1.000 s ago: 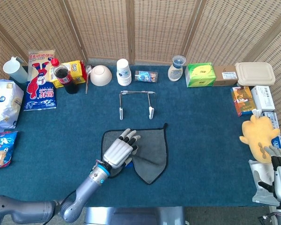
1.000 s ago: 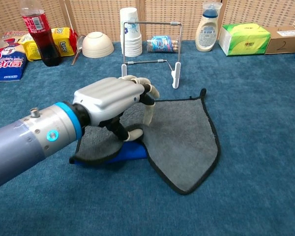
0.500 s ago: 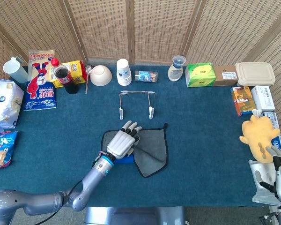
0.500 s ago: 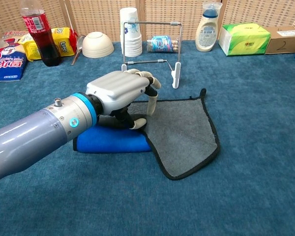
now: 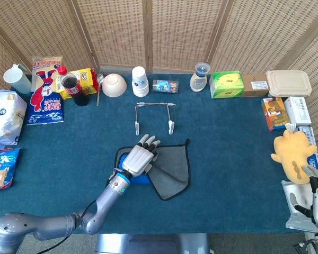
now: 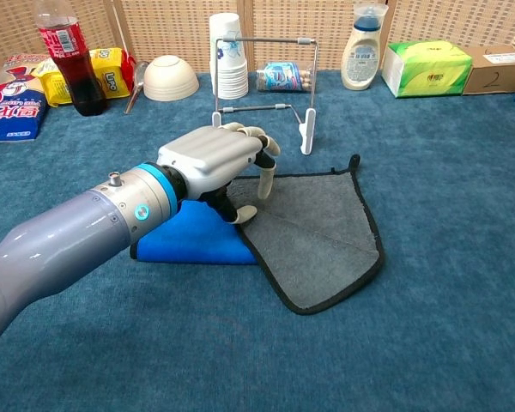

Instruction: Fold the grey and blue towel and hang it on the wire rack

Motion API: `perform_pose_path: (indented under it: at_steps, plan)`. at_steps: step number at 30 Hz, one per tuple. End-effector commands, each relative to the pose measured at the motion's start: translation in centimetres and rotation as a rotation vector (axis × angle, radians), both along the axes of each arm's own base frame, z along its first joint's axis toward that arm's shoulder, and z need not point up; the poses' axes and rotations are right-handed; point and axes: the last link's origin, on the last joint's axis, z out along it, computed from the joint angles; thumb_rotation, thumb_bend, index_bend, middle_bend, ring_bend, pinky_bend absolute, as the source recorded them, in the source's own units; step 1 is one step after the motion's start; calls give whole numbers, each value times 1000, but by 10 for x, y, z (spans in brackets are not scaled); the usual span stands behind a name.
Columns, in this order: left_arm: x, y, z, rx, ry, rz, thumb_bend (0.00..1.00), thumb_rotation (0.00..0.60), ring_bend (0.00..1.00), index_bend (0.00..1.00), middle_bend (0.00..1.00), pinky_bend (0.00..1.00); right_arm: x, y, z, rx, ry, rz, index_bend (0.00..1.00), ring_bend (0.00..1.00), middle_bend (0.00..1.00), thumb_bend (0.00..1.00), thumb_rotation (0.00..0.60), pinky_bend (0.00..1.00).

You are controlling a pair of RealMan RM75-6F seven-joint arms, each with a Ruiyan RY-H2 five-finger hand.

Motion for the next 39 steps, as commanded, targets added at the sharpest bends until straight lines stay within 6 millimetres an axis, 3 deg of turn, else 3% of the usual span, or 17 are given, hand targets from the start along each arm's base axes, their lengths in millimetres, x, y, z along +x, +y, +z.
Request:
perform_pose_path:
  at_steps: [1, 5, 13, 19, 25, 39]
  plan:
    - [0, 1, -1, -2, 1, 3, 156, 600, 0, 465, 146, 0, 0, 0, 0, 1, 1, -2, 118, 0, 105, 345, 600, 0]
    - [-2, -1, -2, -8, -4, 11, 155, 600, 0, 446, 141, 0, 0, 1, 1, -5, 1, -4, 117, 0, 105, 345, 600, 0]
    - [-6, -9, 16, -26, -76, 32, 156, 600, 0, 285, 111, 0, 0, 0, 0, 0, -1, -1, 117, 0, 106, 346, 600, 0]
    - [-10, -26, 32, -64, -79, -24, 155, 600, 0, 290, 107, 0, 3, -1, -2, 4, -2, 7, 117, 0, 105, 346, 600, 0]
    - [-20, -34, 35, -68, -34, -52, 155, 600, 0, 295, 105, 0, 3, -1, -2, 6, 0, 5, 117, 0, 105, 345, 600, 0]
    - [-38, -19, 23, -19, 37, -33, 155, 600, 0, 295, 104, 0, 4, 1, -1, 2, 4, 0, 115, 0, 105, 347, 600, 0]
